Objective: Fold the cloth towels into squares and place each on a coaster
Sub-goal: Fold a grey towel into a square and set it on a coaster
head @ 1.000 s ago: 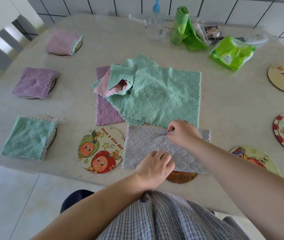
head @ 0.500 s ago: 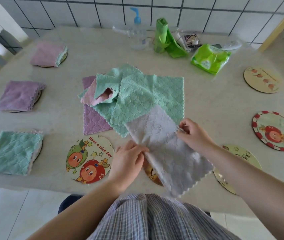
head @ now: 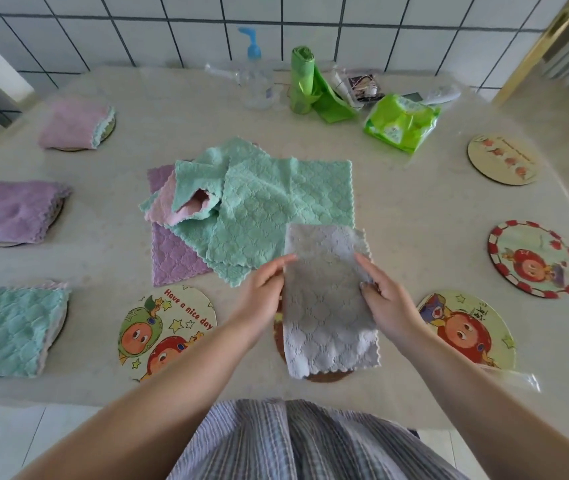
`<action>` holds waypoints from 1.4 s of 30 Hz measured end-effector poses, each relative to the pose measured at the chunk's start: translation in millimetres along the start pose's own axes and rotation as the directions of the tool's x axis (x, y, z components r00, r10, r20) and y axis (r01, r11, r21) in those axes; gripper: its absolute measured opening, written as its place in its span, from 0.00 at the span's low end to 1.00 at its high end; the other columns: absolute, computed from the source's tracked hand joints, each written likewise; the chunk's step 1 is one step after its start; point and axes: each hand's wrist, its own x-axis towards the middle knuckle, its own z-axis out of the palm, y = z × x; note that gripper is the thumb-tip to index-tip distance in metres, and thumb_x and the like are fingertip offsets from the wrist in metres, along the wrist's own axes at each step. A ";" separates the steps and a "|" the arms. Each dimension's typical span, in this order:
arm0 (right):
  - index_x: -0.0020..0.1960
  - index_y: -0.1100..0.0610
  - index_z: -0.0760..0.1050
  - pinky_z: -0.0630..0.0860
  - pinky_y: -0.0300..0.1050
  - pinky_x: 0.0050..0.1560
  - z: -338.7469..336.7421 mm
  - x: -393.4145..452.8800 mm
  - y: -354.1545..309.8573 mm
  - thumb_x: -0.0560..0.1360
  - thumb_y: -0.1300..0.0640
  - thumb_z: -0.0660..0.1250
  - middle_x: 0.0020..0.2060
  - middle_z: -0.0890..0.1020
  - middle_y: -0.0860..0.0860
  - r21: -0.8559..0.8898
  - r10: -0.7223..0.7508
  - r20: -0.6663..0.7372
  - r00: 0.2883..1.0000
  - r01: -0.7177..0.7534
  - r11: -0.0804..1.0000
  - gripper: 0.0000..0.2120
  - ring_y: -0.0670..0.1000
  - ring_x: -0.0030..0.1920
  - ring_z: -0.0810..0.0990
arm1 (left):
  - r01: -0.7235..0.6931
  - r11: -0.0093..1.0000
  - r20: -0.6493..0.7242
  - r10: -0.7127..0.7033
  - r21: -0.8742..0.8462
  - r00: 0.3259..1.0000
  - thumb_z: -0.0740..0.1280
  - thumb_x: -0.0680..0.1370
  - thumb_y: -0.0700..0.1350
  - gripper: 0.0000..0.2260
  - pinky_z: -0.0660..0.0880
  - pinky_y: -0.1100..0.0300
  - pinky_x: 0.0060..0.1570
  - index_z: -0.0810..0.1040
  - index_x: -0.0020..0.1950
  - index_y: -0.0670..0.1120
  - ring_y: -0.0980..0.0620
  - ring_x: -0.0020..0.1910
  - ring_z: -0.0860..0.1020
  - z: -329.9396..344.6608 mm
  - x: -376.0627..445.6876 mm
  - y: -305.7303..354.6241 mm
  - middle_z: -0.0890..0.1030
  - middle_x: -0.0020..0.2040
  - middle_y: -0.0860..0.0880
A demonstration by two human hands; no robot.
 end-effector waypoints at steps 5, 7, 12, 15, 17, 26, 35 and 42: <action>0.74 0.46 0.56 0.65 0.46 0.68 8.0 2.0 25.0 0.81 0.59 0.54 0.69 0.66 0.44 0.087 0.174 0.049 0.984 -0.177 0.980 0.23 0.45 0.67 0.67 | 0.220 0.975 0.117 -0.220 0.010 0.968 0.56 0.81 0.38 0.14 0.72 0.50 0.59 0.77 0.60 0.50 0.50 0.54 0.76 2.3 9.6 -9.3 0.78 0.58 0.49; 0.73 0.46 0.60 0.74 0.54 0.61 5.3 -4.5 36.0 0.81 0.58 0.55 0.64 0.74 0.49 0.086 0.183 0.021 0.983 -0.184 0.979 0.21 0.50 0.60 0.76 | 0.259 0.965 0.146 -0.250 -0.047 0.957 0.57 0.80 0.37 0.13 0.75 0.56 0.52 0.77 0.59 0.48 0.53 0.49 0.77 -1.3 4.6 -13.3 0.80 0.52 0.50; 0.74 0.48 0.58 0.74 0.38 0.43 0.3 -30.3 41.7 0.78 0.53 0.60 0.45 0.79 0.46 -0.060 0.121 0.060 0.991 -0.118 0.991 0.25 0.41 0.40 0.77 | 0.219 0.974 0.214 -0.202 -0.059 0.956 0.60 0.79 0.36 0.14 0.75 0.60 0.53 0.79 0.55 0.51 0.52 0.55 0.78 -15.7 -10.4 -36.2 0.80 0.56 0.49; 0.74 0.43 0.52 0.76 0.40 0.46 5.8 -41.3 40.7 0.76 0.47 0.64 0.51 0.79 0.46 -0.249 0.090 0.090 0.992 -0.065 0.966 0.32 0.45 0.48 0.79 | 0.152 0.987 0.242 -0.160 0.051 0.957 0.62 0.77 0.34 0.13 0.73 0.70 0.53 0.79 0.51 0.51 0.60 0.54 0.76 -18.2 -16.6 -44.3 0.80 0.55 0.53; 0.74 0.40 0.51 0.78 0.51 0.49 9.0 -42.6 42.4 0.75 0.49 0.66 0.54 0.80 0.55 -0.264 0.074 0.058 0.996 -0.056 0.963 0.34 0.53 0.51 0.81 | 0.100 0.986 0.264 -0.133 0.136 0.955 0.63 0.77 0.34 0.13 0.71 0.74 0.51 0.79 0.51 0.52 0.64 0.54 0.75 -18.7 -14.9 -42.5 0.79 0.53 0.58; 0.71 0.40 0.58 0.70 0.34 0.29 19.2 -52.2 50.5 0.79 0.57 0.61 0.41 0.78 0.48 -0.104 0.110 0.007 0.994 -0.109 0.989 0.25 0.41 0.29 0.75 | 0.249 0.961 0.253 -0.271 0.116 0.929 0.57 0.81 0.41 0.13 0.76 0.60 0.38 0.74 0.63 0.52 0.51 0.39 0.78 -13.4 -18.5 -43.8 0.80 0.48 0.46; 0.68 0.40 0.65 0.75 0.36 0.53 30.8 -82.7 67.9 0.80 0.61 0.55 0.63 0.72 0.38 -0.131 0.075 -0.031 0.997 -0.079 0.988 0.22 0.40 0.52 0.78 | -0.214 0.794 0.337 0.012 0.569 0.942 0.61 0.75 0.31 0.21 0.69 0.66 0.48 0.74 0.63 0.52 0.54 0.50 0.73 -25.9 -41.9 -73.0 0.74 0.54 0.48; 0.61 0.43 0.75 0.76 0.33 0.48 33.4 -93.7 71.6 0.77 0.66 0.59 0.53 0.79 0.39 -0.254 0.069 0.015 0.997 -0.063 0.965 0.22 0.37 0.49 0.77 | -0.556 0.126 0.509 0.279 0.821 0.814 0.51 0.77 0.48 0.19 0.67 0.46 0.64 0.72 0.65 0.53 0.41 0.66 0.67 -21.5 -44.3 -86.9 0.70 0.67 0.45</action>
